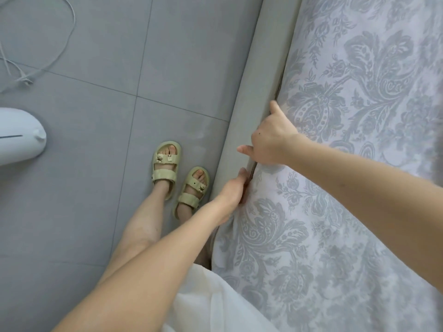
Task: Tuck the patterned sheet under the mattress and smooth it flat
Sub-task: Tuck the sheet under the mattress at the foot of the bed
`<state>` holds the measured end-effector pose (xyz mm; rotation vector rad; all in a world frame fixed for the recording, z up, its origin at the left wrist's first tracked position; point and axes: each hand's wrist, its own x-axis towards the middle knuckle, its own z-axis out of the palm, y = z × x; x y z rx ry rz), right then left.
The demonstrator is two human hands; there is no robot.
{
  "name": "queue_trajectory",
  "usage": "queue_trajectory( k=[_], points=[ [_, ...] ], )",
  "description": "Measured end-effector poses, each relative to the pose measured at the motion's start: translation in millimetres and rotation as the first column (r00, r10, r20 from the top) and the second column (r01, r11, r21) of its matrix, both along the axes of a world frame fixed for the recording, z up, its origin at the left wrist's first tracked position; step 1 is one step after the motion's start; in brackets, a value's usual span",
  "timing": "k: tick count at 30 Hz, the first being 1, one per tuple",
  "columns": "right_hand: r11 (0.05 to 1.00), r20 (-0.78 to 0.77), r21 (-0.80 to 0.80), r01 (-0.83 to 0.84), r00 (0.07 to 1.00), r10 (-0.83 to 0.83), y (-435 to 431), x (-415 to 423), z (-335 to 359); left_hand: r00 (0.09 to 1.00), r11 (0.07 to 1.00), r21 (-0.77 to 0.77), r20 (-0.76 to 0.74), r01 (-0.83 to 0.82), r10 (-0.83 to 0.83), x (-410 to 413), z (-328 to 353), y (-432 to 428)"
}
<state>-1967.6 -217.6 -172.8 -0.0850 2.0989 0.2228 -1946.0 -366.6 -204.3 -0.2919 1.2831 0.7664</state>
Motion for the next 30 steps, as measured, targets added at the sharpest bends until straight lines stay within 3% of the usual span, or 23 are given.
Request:
queue_trajectory(
  k=[3, 5, 8, 11, 13, 16, 22, 28, 30],
  points=[
    [1.0, -0.016, -0.008, 0.022, 1.0, -0.022, -4, 3, 2, 0.97, 0.994, -0.021, -0.221, -0.11, 0.103, 4, 3, -37],
    [0.995, -0.143, -0.067, 0.072, 0.986, -0.081, -4, 14, 5, 0.946, 0.998, -0.065, -0.325, -0.02, -0.002, 11, 1, -65],
    [0.965, -0.4, -0.245, 0.093, 0.897, -0.188, -27, 37, 11, 0.948, 0.986, -0.114, -0.283, 0.117, -0.146, 26, -6, -95],
    [0.945, -0.45, -0.32, 0.07, 0.866, -0.217, -72, 59, 15, 0.98, 0.995, -0.098, -0.191, 0.034, -0.053, 38, -9, -113],
    [0.947, -0.373, -0.305, 0.099, 0.903, -0.214, -97, 63, 21, 0.99, 0.996, -0.089, -0.142, -0.022, 0.009, 46, -8, -124],
    [0.973, 0.004, -0.188, 0.132, 0.991, -0.133, -120, 64, 22, 0.996, 0.996, -0.057, -0.071, -0.062, 0.058, 56, -5, -138],
    [0.983, 0.191, -0.093, 0.159, 0.972, -0.139, -134, 48, -1, 0.988, 0.991, 0.057, 0.104, -0.119, 0.113, 61, -3, -150],
    [0.985, 0.159, -0.081, 0.15, 0.978, -0.136, -131, 69, 24, 0.911, 0.99, 0.085, 0.406, -0.11, 0.067, 80, -18, -139],
    [0.985, 0.124, -0.083, 0.152, 0.982, -0.142, -127, 75, 29, 0.924, 0.995, 0.091, 0.383, -0.028, -0.009, 93, -19, -131]
  ],
)
